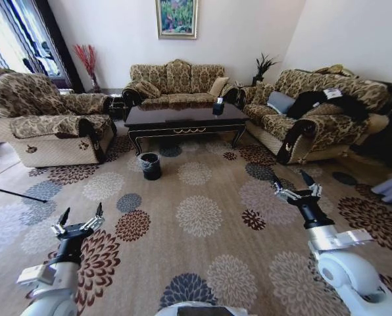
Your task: Move to the front of the table and pick up the trash from the floor, then place it into the trash bin.
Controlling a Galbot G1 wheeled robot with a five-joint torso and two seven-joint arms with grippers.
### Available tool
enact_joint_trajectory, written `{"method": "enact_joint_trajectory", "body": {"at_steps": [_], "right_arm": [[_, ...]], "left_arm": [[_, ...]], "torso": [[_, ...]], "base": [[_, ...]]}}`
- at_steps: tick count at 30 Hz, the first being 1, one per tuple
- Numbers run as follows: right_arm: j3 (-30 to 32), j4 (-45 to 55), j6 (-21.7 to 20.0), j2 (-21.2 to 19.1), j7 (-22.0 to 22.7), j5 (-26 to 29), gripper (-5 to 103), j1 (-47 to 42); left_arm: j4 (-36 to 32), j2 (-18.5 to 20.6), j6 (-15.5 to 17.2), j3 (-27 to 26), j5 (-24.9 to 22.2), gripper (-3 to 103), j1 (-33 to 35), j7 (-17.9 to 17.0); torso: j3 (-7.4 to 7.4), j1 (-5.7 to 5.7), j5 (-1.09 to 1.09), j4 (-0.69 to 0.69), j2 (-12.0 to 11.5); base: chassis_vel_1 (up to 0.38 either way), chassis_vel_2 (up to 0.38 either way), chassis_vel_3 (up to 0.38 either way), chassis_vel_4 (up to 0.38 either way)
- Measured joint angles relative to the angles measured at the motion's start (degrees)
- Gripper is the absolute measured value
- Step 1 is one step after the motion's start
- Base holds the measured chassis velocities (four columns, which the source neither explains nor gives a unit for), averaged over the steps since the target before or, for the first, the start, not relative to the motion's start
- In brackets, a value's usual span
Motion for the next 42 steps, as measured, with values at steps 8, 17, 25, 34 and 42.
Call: {"method": "enact_joint_trajectory", "body": {"at_steps": [8,17,25,34,42], "right_arm": [[0.0,0.0,0.0,0.0,0.0,0.0,100,0.0],[0.0,0.0,0.0,0.0,0.0,0.0,100,0.0],[0.0,0.0,0.0,0.0,0.0,0.0,100,0.0],[0.0,0.0,0.0,0.0,0.0,0.0,100,0.0],[0.0,0.0,0.0,0.0,0.0,0.0,100,0.0]], "left_arm": [[0.0,0.0,0.0,0.0,0.0,100,0.0,0.0],[0.0,0.0,0.0,0.0,0.0,100,0.0,0.0],[0.0,0.0,0.0,0.0,0.0,100,0.0,0.0],[0.0,0.0,0.0,0.0,0.0,100,0.0,0.0],[0.0,0.0,0.0,0.0,0.0,100,0.0,0.0]], "torso": [[1.1,0.88,0.0,0.0,1.98],[2.24,1.75,0.0,0.0,3.99],[3.64,2.81,0.0,0.0,6.44],[4.83,3.7,0.0,0.0,8.53],[6.11,4.75,0.0,0.0,10.87]], "base": [[0.0,0.0,0.0,0.0],[0.0,0.0,0.0,0.0],[0.0,0.0,0.0,0.0],[0.0,0.0,0.0,0.0],[0.0,0.0,0.0,0.0]]}}
